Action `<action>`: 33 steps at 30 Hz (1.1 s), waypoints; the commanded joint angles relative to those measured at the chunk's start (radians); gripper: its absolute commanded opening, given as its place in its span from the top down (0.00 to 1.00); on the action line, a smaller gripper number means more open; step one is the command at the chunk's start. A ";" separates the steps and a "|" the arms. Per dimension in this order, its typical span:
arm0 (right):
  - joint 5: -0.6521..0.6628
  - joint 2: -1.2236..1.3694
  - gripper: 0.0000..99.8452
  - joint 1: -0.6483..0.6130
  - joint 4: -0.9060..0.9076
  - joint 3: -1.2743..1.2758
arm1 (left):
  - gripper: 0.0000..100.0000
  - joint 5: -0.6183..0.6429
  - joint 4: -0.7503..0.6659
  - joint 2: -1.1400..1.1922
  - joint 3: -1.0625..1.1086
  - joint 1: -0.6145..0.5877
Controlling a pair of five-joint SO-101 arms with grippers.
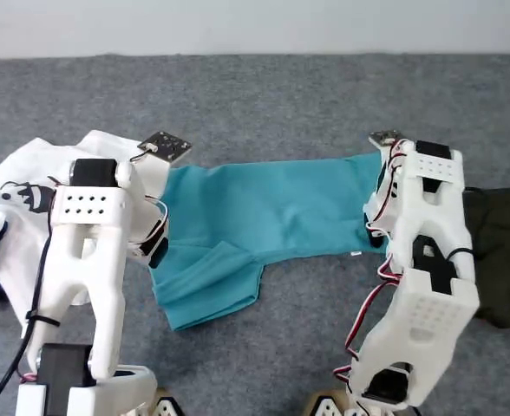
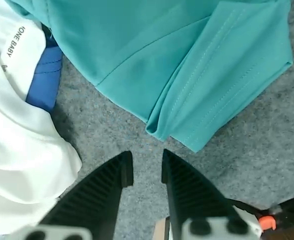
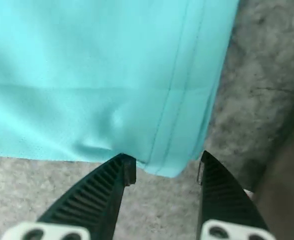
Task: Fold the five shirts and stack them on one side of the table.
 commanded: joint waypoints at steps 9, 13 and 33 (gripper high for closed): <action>-0.002 -0.071 0.95 0.016 0.008 0.032 | 0.89 0.006 0.003 -0.032 0.002 0.008; 0.000 -0.062 0.94 0.030 -0.096 0.034 | 0.89 0.006 0.003 -0.032 0.002 0.008; 0.114 -0.068 0.67 0.140 0.191 -0.166 | 0.89 0.005 0.005 -0.034 -0.005 0.138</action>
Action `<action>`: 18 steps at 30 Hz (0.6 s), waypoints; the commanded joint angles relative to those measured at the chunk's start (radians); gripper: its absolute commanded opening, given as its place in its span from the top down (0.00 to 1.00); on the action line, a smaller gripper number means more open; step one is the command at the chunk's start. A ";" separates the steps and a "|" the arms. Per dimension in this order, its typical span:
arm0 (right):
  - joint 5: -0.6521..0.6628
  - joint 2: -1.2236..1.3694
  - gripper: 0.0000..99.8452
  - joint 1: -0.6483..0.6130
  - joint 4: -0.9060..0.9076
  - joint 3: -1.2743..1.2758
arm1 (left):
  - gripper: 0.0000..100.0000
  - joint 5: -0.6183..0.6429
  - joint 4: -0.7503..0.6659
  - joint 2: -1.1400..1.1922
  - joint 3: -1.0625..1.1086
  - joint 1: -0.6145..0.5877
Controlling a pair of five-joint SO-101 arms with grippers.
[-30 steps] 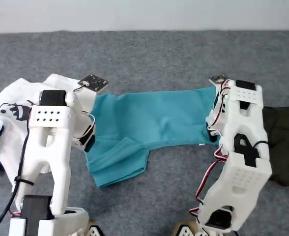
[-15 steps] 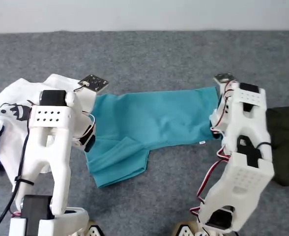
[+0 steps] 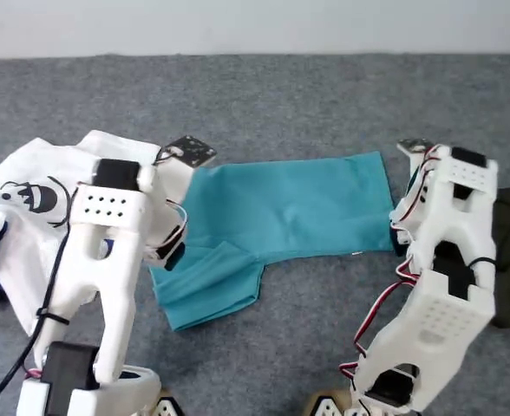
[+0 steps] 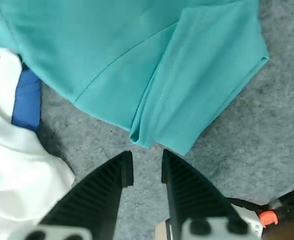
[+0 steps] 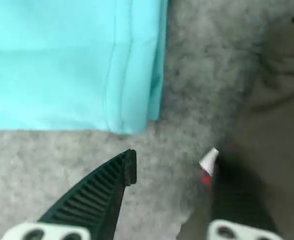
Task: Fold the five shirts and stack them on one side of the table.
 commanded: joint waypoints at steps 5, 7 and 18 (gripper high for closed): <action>0.008 -0.180 0.68 -0.007 0.151 -0.212 | 0.89 0.006 -0.066 -0.034 -0.038 -0.005; -0.009 -0.191 0.68 -0.021 0.070 -0.206 | 0.90 0.006 -0.152 -0.032 -0.038 -0.037; -0.132 0.062 0.68 -0.246 -0.277 -0.210 | 0.89 0.077 -0.242 -0.032 -0.010 -0.072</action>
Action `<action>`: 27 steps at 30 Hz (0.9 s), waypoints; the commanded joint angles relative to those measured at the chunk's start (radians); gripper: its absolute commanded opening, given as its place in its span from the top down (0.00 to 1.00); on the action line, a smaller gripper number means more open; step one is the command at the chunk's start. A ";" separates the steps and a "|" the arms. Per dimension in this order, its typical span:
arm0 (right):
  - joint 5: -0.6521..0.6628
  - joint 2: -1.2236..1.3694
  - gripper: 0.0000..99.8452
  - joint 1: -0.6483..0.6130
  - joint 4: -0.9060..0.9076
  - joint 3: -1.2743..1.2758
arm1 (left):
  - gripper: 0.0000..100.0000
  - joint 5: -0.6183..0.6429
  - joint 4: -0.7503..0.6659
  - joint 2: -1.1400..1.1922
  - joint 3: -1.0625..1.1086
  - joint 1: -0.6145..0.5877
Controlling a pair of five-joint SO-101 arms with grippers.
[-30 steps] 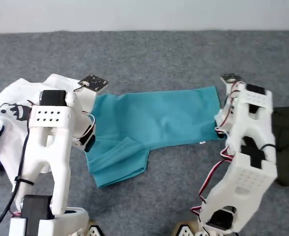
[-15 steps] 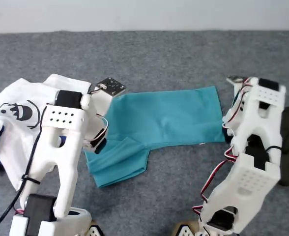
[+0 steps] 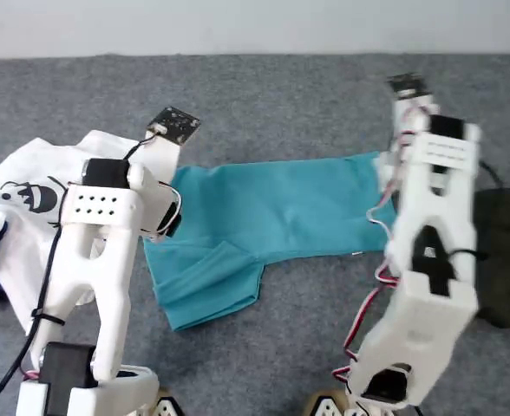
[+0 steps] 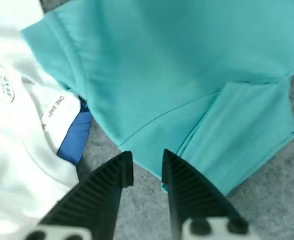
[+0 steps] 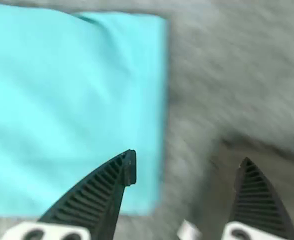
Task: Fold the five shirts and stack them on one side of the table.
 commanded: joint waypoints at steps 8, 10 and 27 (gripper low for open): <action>-0.009 0.232 0.70 -0.067 -0.124 -0.038 | 0.89 0.011 -0.008 -0.032 -0.007 -0.003; -0.008 0.246 0.76 -0.059 -0.122 -0.038 | 0.89 0.011 -0.008 -0.032 -0.007 -0.003; -0.008 0.246 0.99 0.079 0.004 -0.233 | 0.89 0.011 -0.006 -0.032 -0.007 -0.003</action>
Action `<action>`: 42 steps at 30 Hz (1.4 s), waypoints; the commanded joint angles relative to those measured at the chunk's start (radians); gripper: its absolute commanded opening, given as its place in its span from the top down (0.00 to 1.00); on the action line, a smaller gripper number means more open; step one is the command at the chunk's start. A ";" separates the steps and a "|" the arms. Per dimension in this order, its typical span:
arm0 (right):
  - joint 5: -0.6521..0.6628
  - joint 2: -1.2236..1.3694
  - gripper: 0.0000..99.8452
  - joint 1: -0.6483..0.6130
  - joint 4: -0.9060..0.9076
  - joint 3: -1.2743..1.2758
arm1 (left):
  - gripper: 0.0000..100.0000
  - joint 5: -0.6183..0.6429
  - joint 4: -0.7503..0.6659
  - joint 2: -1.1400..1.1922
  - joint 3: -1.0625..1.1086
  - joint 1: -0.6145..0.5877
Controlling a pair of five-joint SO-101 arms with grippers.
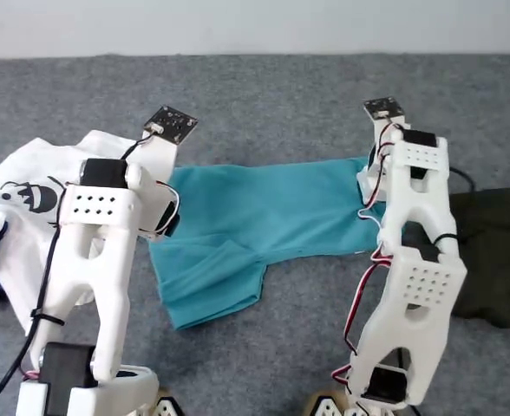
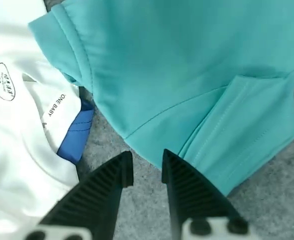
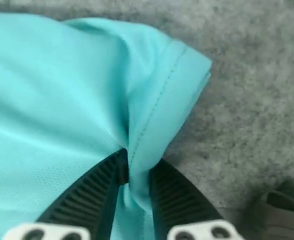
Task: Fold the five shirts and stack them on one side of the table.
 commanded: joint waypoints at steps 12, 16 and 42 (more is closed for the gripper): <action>0.000 0.041 0.98 0.050 0.120 -0.212 | 0.89 0.012 -0.006 -0.034 0.030 -0.006; 0.000 0.099 0.84 0.061 0.160 -0.215 | 0.89 0.015 0.021 -0.034 0.021 0.002; -0.002 -0.232 0.69 0.045 0.526 -0.368 | 0.89 -0.196 0.127 -0.031 0.194 0.157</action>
